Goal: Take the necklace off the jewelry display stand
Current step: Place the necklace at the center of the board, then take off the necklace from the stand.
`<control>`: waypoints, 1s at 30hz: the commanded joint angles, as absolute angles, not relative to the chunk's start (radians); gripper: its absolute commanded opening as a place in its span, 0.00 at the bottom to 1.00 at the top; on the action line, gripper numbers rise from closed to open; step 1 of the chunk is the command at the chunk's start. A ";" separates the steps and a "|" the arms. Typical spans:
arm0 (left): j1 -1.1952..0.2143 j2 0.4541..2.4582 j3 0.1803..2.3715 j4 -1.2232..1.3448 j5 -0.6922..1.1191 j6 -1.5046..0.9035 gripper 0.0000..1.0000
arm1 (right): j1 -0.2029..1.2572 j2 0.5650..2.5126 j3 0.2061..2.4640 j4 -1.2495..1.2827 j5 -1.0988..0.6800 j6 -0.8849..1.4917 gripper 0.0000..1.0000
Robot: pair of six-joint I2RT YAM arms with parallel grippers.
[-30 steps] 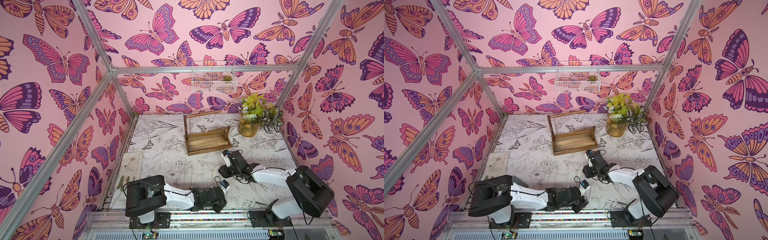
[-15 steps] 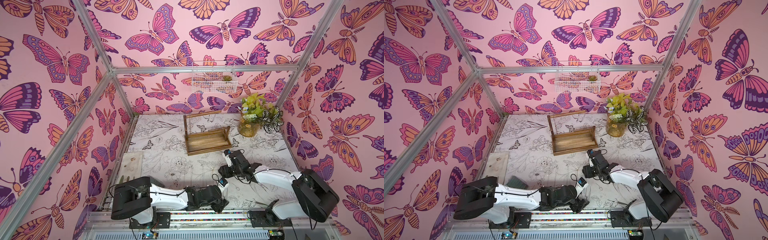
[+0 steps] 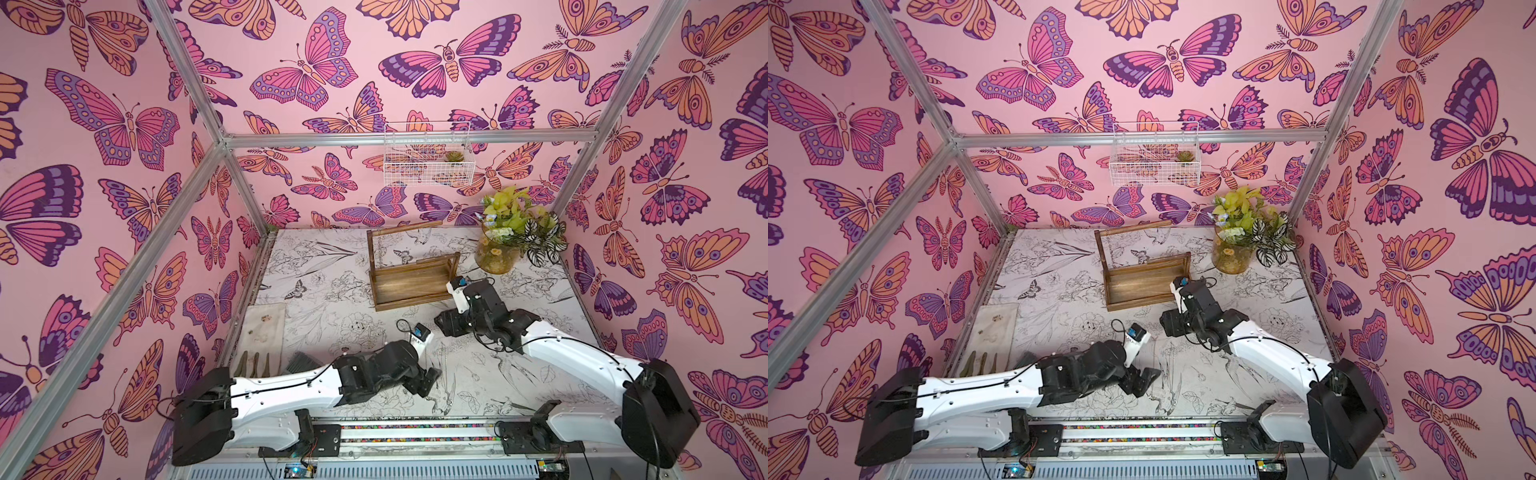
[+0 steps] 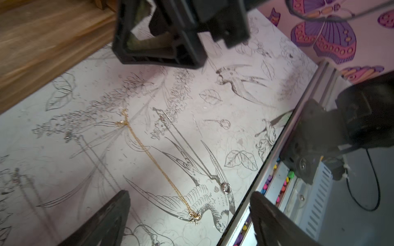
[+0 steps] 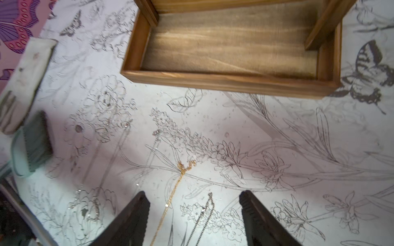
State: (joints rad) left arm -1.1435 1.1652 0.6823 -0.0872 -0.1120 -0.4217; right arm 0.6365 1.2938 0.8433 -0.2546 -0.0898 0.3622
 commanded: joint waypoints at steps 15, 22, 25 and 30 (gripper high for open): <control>-0.749 1.014 0.795 -0.371 0.039 -0.287 1.00 | 0.628 1.635 1.361 -0.166 -0.208 0.304 0.77; -0.649 0.961 0.783 -0.397 0.085 -0.308 1.00 | 0.627 1.801 1.509 -0.069 -0.209 0.299 0.73; -0.623 0.948 0.778 -0.402 0.099 -0.311 1.00 | 0.626 1.855 1.540 -0.007 -0.211 0.296 0.71; -0.579 0.940 0.775 -0.406 0.131 -0.312 1.00 | 0.623 1.922 1.582 0.059 -0.220 0.297 0.67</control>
